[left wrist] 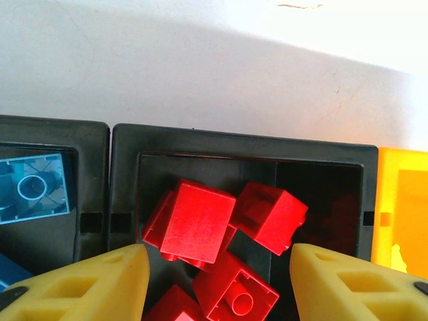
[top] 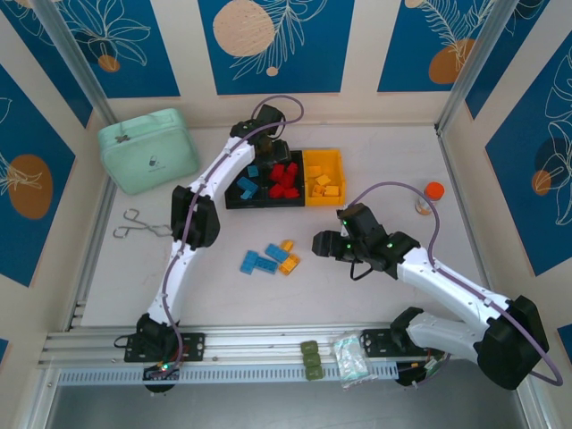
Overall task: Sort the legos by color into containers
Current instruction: Pick up the lego from the center of the table.
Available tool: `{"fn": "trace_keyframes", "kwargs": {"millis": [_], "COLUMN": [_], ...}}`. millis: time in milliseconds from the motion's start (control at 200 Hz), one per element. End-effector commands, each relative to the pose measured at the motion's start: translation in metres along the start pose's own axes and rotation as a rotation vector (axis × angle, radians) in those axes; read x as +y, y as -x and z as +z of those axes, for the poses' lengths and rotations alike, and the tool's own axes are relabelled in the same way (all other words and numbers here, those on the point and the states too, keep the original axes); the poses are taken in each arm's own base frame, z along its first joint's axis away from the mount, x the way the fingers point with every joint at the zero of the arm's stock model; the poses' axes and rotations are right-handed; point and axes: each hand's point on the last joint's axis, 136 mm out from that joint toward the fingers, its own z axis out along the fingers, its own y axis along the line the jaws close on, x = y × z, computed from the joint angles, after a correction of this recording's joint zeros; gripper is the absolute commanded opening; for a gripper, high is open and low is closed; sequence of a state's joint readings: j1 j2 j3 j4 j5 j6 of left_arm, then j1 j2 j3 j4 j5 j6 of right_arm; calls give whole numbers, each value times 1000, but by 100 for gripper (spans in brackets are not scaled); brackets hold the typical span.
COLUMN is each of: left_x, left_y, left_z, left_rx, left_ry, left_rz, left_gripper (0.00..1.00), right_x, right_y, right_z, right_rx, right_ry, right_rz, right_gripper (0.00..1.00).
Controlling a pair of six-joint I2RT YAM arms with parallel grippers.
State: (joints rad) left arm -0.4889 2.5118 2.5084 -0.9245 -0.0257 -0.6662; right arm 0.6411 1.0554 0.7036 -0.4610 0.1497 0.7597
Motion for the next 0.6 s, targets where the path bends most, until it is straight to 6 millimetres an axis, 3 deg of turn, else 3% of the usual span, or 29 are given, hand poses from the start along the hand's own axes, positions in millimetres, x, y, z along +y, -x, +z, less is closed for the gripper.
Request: {"fn": "trace_keyframes", "kwargs": {"millis": [0,235,450,595], "left_x": [-15,-24,-2,24], "left_y": [11,-9,-56,-101], "left_z": [-53,-109,-152,-169], "left_rx": [-34,-59,-60,-39], "left_ry": [-56,-149,-219,-252], "left_rz": [45,133,186,205], "left_gripper": [59,63,64,65], "right_x": [2,10,12,21], "right_y": [0,3,8,14], "right_z": [0,-5,-7,-4], "right_rx": [4,-3,14,52], "right_ry": [13,31,-2,-17], "right_rz": [10,-2,6,0], "right_gripper": [66,66,66,66]}}
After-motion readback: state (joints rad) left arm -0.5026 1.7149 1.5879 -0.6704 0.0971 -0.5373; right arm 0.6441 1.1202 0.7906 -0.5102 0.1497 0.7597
